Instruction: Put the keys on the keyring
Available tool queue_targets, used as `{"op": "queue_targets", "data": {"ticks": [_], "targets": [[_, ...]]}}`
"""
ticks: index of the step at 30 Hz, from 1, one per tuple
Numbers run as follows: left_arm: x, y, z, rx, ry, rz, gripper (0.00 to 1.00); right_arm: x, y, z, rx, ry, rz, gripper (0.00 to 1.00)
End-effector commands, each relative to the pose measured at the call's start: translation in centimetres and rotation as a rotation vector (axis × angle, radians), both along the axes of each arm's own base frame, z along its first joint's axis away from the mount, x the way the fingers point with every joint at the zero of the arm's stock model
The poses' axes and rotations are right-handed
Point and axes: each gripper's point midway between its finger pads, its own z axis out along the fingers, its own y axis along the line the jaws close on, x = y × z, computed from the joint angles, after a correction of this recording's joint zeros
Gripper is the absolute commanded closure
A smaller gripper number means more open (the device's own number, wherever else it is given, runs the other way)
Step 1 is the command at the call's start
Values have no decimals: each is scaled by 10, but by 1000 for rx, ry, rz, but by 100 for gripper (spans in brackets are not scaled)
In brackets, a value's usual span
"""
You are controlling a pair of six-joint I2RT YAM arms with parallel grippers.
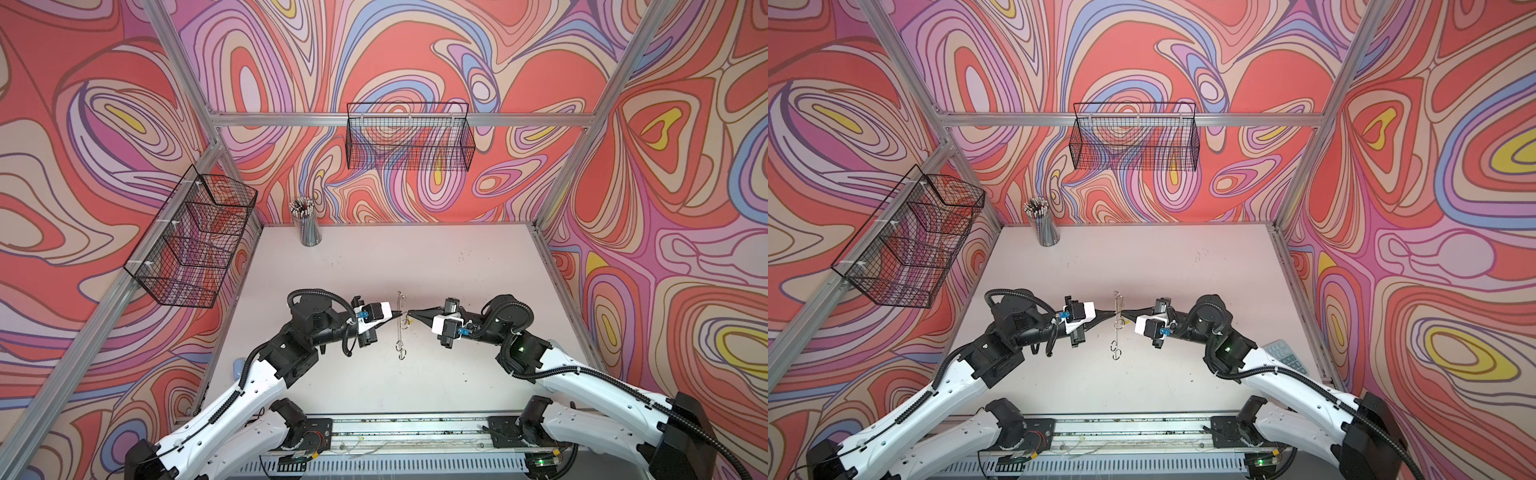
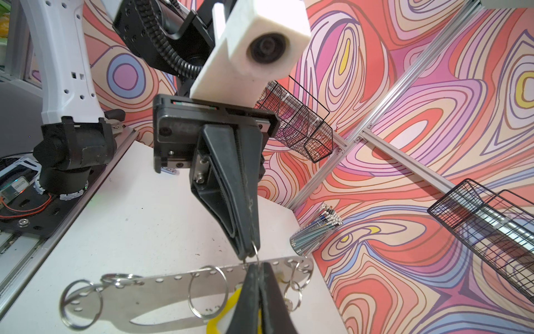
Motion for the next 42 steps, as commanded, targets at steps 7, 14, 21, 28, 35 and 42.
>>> {"op": "queue_targets", "data": {"ticks": [7,14,21,28,35,42], "targets": [[-5,-1,24,-44,-46,-35,100,-2,4,-2,-8,-3,25,100],[-8,-2,26,-50,-51,-48,100,-1,6,-4,-12,7,28,100],[-10,-2,25,-47,-55,-57,100,-1,6,-3,-13,12,27,100],[-12,-2,27,-51,-57,-69,100,1,7,-4,-17,24,24,100],[-14,-2,27,-56,-59,-74,100,2,8,-5,-19,31,23,100],[-13,1,27,-57,-82,-58,100,8,9,1,-3,110,5,100]]}}
